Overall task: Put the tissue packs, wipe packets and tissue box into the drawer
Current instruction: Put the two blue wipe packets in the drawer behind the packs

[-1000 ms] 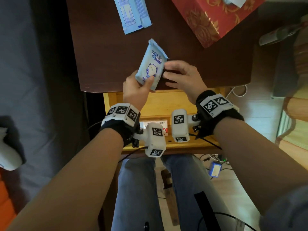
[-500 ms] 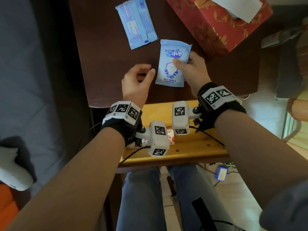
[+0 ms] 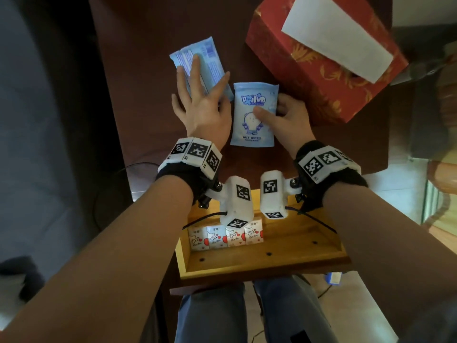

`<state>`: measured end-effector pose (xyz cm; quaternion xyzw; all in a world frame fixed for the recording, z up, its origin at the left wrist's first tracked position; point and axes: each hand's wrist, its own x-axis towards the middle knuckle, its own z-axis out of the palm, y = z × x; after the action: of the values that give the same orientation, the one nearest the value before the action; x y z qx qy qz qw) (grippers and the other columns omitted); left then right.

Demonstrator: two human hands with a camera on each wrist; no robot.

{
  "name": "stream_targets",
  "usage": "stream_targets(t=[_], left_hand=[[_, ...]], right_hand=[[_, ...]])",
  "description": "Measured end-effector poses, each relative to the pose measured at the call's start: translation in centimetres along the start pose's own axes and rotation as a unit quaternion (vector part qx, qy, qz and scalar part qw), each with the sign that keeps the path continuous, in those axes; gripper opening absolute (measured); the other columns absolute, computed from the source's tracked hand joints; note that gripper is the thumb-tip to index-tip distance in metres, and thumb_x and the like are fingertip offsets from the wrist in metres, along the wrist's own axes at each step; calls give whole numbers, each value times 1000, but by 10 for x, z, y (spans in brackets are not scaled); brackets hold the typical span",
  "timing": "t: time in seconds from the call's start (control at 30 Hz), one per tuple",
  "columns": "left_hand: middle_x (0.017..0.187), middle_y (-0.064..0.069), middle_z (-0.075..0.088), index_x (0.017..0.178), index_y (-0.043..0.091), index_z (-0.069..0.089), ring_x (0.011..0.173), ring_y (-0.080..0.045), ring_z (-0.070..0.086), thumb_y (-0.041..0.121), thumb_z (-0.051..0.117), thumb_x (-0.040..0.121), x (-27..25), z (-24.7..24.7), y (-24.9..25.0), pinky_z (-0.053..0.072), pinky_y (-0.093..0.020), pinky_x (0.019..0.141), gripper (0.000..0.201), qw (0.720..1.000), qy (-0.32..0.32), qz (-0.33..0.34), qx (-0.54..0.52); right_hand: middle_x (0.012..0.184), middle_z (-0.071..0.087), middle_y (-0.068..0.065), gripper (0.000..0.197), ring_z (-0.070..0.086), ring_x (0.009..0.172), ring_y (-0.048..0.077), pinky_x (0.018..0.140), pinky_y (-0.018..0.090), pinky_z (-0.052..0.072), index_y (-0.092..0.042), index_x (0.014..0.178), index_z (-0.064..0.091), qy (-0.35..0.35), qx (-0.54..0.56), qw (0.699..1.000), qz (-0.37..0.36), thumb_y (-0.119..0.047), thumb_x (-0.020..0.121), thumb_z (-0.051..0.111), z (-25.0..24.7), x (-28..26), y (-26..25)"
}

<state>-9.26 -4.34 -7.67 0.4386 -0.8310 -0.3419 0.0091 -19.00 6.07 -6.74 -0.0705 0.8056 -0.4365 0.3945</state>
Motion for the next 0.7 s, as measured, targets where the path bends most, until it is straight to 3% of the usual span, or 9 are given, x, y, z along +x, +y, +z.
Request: stream_targets(t=[0.1, 0.2, 0.33, 0.53, 0.7], left_hand=[[155, 1, 19, 116, 35, 55, 145, -31, 2, 31, 49, 88, 0, 3, -1, 7, -60, 112, 29, 999, 25, -21, 15], [147, -4, 34, 101, 27, 59, 141, -35, 17, 32, 56, 83, -5, 3, -9, 22, -58, 109, 19, 997, 63, -24, 25], [133, -5, 47, 85, 21, 62, 130, -34, 33, 32, 65, 76, -17, 1, -22, 37, -51, 95, 15, 995, 91, -33, 28], [121, -9, 52, 106, 14, 56, 118, -33, 41, 29, 70, 67, -41, -1, -21, 37, -44, 86, 45, 992, 93, -81, 8], [132, -11, 41, 121, 13, 45, 112, -31, 43, 43, 77, 56, -57, 7, -18, 39, -42, 83, 78, 990, 79, -106, 49]], right_hand=[[109, 69, 17, 33, 69, 95, 24, 87, 42, 57, -1, 110, 61, -8, 15, 1000, 7, -13, 80, 69, -1, 2, 1], [110, 69, 16, 33, 69, 96, 24, 86, 41, 57, -3, 110, 61, -13, 18, 1000, 8, -14, 81, 69, -2, 0, 0], [111, 69, 14, 34, 69, 96, 22, 86, 40, 57, -3, 111, 60, -10, 15, 1000, 6, -15, 81, 68, -2, -2, 1], [109, 70, 13, 33, 69, 94, 20, 85, 42, 57, -5, 110, 61, 5, 13, 1000, -1, -18, 80, 69, 1, -11, 7], [108, 70, 14, 32, 69, 94, 21, 85, 44, 57, -5, 108, 61, -12, -3, 1000, -9, -18, 80, 69, 1, -22, 15]])
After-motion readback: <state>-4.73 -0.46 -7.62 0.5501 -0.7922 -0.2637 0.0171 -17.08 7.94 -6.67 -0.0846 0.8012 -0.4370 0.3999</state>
